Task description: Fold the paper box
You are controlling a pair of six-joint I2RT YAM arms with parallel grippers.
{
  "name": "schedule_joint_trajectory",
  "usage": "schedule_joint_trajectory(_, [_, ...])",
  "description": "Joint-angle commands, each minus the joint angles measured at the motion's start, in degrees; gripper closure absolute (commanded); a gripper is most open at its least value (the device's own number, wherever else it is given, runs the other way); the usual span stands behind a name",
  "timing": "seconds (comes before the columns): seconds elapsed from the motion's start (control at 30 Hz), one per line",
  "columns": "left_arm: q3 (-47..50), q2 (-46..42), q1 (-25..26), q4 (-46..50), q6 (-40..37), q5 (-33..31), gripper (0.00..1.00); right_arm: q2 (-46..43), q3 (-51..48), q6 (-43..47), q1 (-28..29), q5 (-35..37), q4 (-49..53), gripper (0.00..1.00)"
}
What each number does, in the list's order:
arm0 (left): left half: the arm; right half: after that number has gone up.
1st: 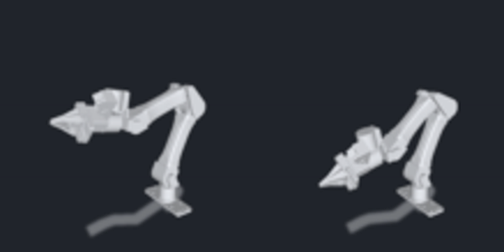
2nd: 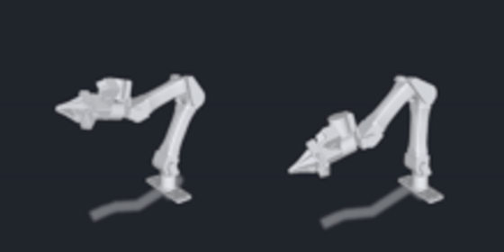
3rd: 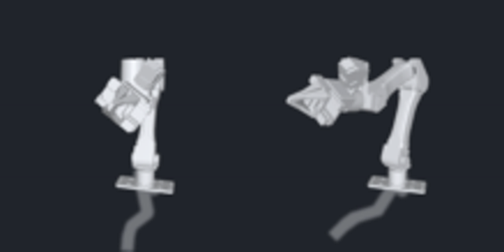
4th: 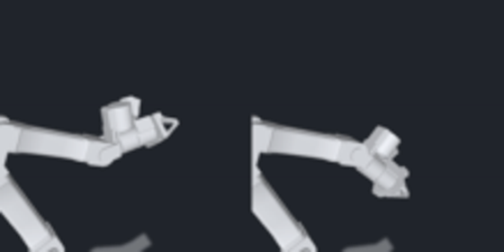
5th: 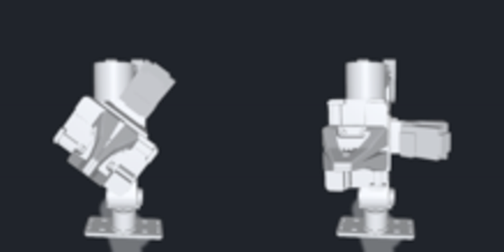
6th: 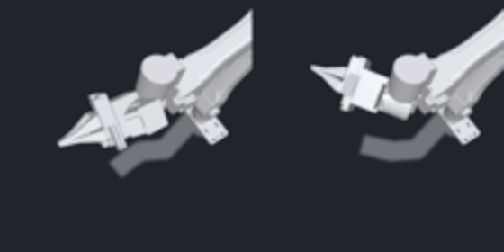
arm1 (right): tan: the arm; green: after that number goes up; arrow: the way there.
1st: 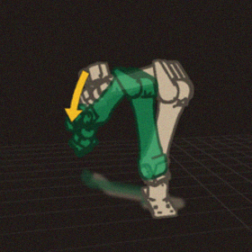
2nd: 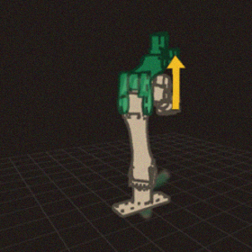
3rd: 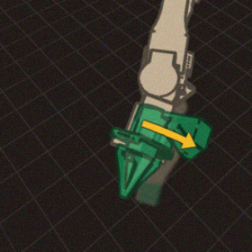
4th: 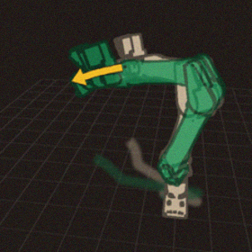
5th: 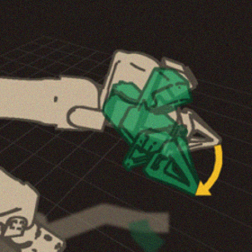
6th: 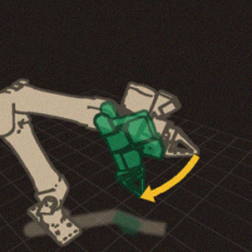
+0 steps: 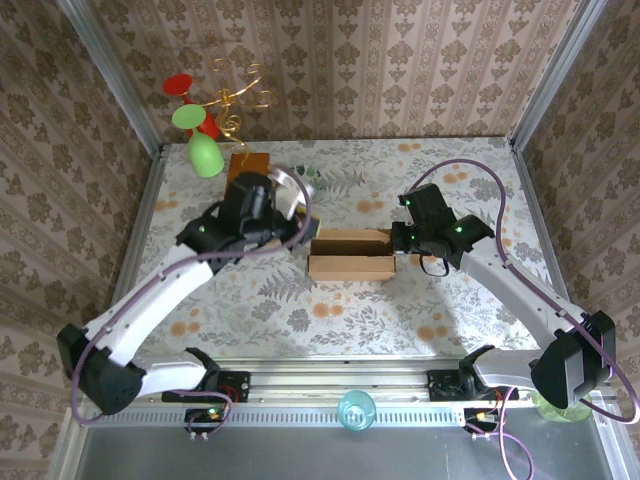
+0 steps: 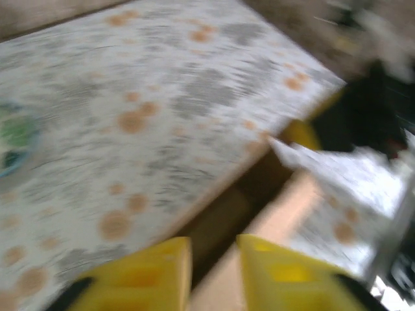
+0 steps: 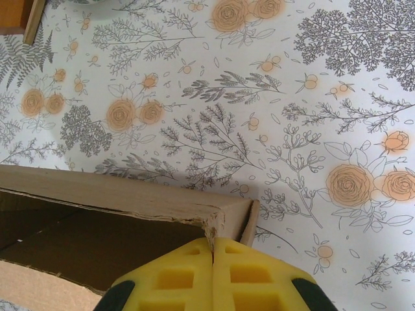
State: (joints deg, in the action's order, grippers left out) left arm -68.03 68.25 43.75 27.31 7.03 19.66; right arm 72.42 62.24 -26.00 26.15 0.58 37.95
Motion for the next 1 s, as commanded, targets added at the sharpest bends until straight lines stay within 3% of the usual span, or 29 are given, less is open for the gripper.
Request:
schedule_joint_trajectory(0.0, [4.9, -3.7, 7.9, 1.3, -2.9, 8.9, 0.86, -1.2, -0.4, -1.3, 0.5, 1.5, 1.4, 1.0])
schedule_joint_trajectory(0.17, [10.4, -0.8, 20.9, 4.2, -3.8, 1.3, 0.83, -1.4, -1.1, -1.5, 0.7, 1.7, 1.1, 1.0])
schedule_joint_trajectory(0.23, [11.6, 2.3, 23.1, 4.1, -3.1, -4.3, 0.82, -1.5, -1.4, -1.5, 0.8, 1.6, 0.9, 1.0])
schedule_joint_trajectory(0.4, [15.5, 7.9, 20.7, -9.0, 2.6, -10.5, 0.78, -0.8, -1.1, -1.7, 0.7, 1.0, 0.9, 1.0])
schedule_joint_trajectory(0.53, [13.0, 13.8, 18.4, -12.7, 5.6, -15.7, 0.78, -1.0, -1.0, -2.0, 1.0, 1.0, 1.1, 1.0])
schedule_joint_trajectory(0.97, [7.9, 23.1, 13.0, -19.8, 7.3, -16.0, 0.75, -1.0, 0.1, -4.4, 2.1, 0.0, 2.2, 1.0])
